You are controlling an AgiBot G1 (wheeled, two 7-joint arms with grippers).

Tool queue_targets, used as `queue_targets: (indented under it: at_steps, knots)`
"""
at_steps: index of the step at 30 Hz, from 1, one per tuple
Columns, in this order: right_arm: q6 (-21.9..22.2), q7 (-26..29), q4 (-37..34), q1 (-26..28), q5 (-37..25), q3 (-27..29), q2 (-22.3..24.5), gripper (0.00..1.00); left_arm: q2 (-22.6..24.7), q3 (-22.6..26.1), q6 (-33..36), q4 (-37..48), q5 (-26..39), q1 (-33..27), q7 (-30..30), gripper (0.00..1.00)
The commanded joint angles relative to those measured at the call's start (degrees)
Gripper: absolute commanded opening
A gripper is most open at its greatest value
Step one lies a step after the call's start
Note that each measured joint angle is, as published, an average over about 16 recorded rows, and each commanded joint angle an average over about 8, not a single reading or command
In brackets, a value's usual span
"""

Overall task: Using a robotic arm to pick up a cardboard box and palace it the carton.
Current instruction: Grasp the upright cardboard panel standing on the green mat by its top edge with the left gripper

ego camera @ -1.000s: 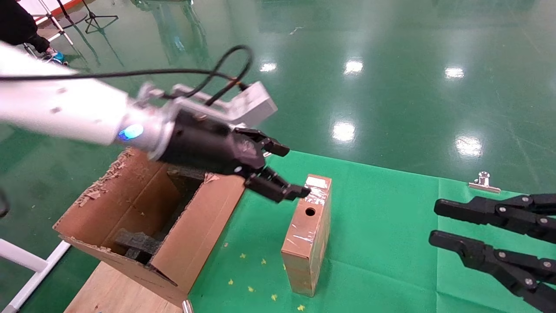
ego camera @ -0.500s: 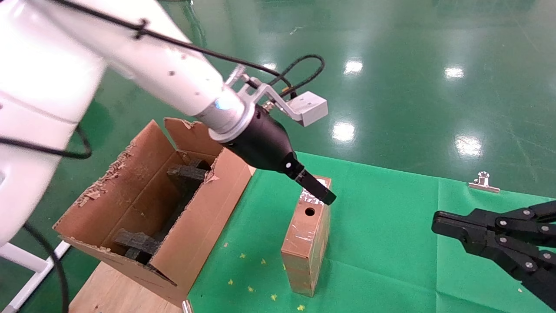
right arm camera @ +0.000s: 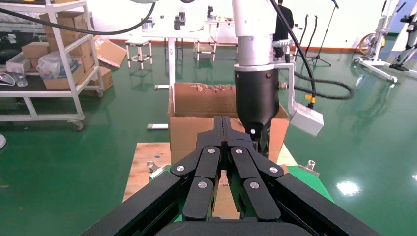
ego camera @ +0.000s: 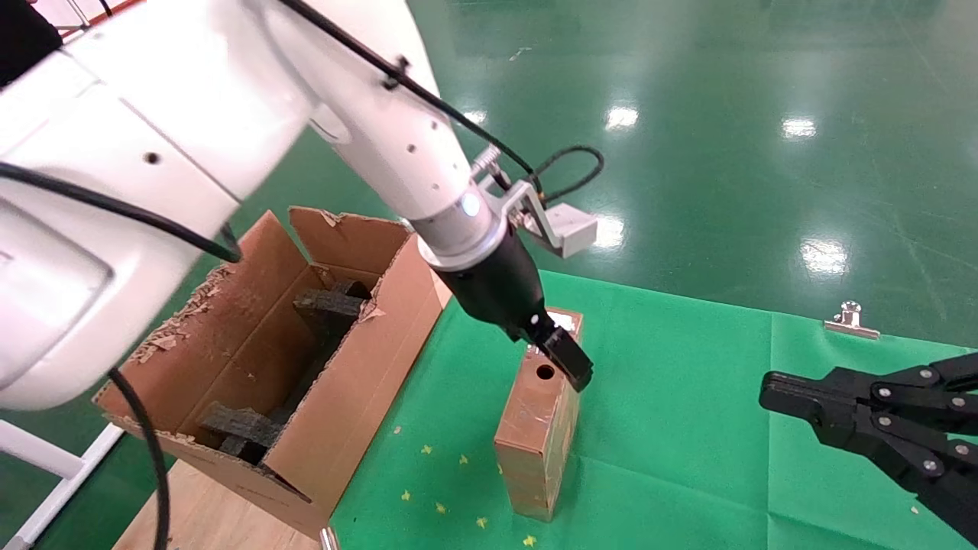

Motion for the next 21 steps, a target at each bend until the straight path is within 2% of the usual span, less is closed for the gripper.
queue_targets:
  at_steps: [1,11,12,16,17,19,20,21]
  knots:
    - [0.0,0.0,0.0,0.0,0.0,0.0,0.0,0.0,0.9,1.0,-0.1,1.1,-0.1,0.0,-0.2,1.0]
    - [0.0,0.0,0.0,0.0,0.0,0.0,0.0,0.0,2.5,3.1,-1.9,4.2,0.2,0.6,2.6,1.0]
    - [0.0,0.0,0.0,0.0,0.0,0.0,0.0,0.05,2.6,3.2,-2.0,4.4,0.2,0.6,2.9,1.0]
    - [0.0,0.0,0.0,0.0,0.0,0.0,0.0,0.55,2.8,3.5,-2.4,5.1,0.1,0.6,3.6,1.0]
    - [0.0,0.0,0.0,0.0,0.0,0.0,0.0,0.67,2.9,3.5,-2.4,5.2,0.1,0.6,3.6,0.95]
    - [0.0,0.0,0.0,0.0,0.0,0.0,0.0,0.92,2.9,3.5,-2.5,5.2,0.1,0.6,3.7,0.72]
    - [0.0,0.0,0.0,0.0,0.0,0.0,0.0,1.0,2.9,3.5,-2.5,5.2,0.1,0.6,3.7,0.6]
    - [0.0,0.0,0.0,0.0,0.0,0.0,0.0,1.0,2.9,3.5,-2.5,5.2,0.1,0.6,3.6,0.47]
